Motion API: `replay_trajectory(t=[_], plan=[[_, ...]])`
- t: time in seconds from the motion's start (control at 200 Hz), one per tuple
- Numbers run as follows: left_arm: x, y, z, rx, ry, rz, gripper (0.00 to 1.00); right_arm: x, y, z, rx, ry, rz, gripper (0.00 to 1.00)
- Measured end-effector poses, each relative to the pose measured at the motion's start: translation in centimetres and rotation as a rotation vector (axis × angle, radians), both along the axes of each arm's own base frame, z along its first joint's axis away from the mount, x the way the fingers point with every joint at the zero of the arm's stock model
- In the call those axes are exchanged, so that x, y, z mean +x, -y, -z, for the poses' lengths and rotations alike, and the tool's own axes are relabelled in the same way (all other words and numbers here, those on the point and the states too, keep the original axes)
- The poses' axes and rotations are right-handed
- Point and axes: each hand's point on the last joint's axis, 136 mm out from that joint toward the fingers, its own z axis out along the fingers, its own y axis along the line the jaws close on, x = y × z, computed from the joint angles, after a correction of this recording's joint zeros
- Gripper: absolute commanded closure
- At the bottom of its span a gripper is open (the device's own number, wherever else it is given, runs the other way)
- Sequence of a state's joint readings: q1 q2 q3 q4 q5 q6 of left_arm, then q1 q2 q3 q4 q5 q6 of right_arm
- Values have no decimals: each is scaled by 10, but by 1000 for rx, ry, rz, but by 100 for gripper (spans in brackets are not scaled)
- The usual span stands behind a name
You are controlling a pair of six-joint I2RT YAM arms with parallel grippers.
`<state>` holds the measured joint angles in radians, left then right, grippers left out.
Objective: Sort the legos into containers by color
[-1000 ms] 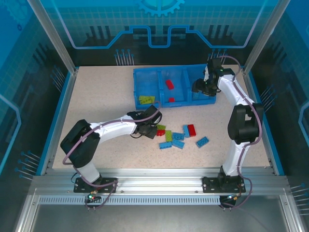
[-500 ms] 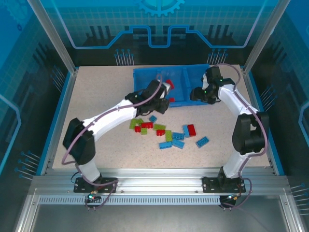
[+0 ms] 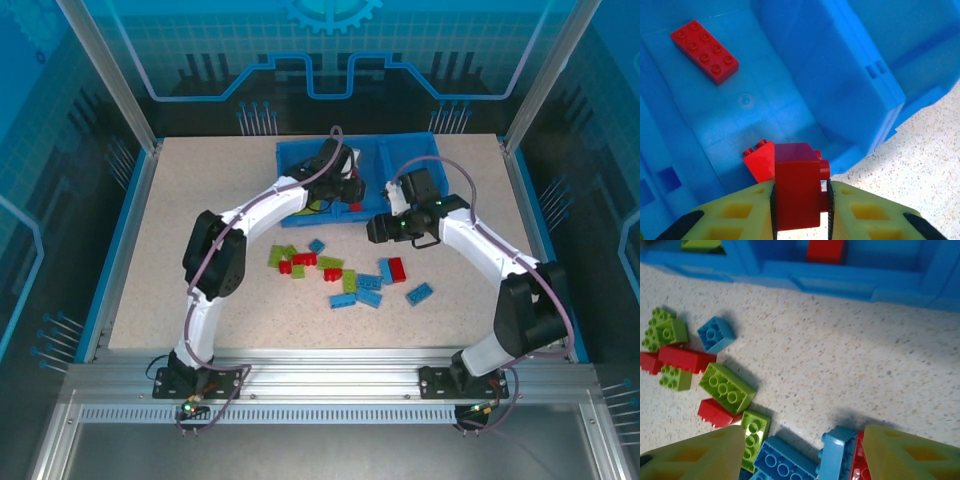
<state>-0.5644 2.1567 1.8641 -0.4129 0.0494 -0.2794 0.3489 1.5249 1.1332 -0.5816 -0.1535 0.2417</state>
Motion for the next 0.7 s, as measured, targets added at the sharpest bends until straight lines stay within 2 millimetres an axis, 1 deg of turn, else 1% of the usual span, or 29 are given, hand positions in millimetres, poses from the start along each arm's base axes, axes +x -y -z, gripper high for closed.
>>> replay_trajectory(t=[0.065, 0.18, 0.245, 0.3, 0.365, 0.385, 0.415, 0.46, 0.5, 0.6, 0.7], plan=[[6, -1, 2, -22, -13, -22, 57, -9, -9, 6, 3, -5, -41, 37], [17, 0, -3, -58, -6, -50, 38, -23, -27, 13, -3, -1, -115, 37], [18, 2, -7, -77, -9, -58, 27, -32, -36, 16, -7, 0, -152, 36], [19, 5, -10, -102, -15, -69, 22, -37, -44, 17, -11, 2, -176, 36], [18, 7, -11, -127, -32, -79, 14, -41, -50, 17, -15, 1, -188, 32], [17, 7, -11, -131, -34, -77, 11, -43, -52, 18, -16, -3, -184, 31], [15, 7, -11, -145, -39, -80, 2, -44, -54, 19, -23, -6, -180, 30], [12, 7, -17, -179, -38, -95, 1, -47, -58, 21, -41, -14, -170, 28], [3, 2, -20, -194, -52, -107, 1, -49, -64, 23, -54, -26, -163, 26], [-21, -15, -32, -230, -80, -153, 1, -57, -80, 29, -85, -71, -128, 23], [-40, -34, -53, -263, -72, -195, 1, -66, -93, 37, -106, -129, -76, 19]])
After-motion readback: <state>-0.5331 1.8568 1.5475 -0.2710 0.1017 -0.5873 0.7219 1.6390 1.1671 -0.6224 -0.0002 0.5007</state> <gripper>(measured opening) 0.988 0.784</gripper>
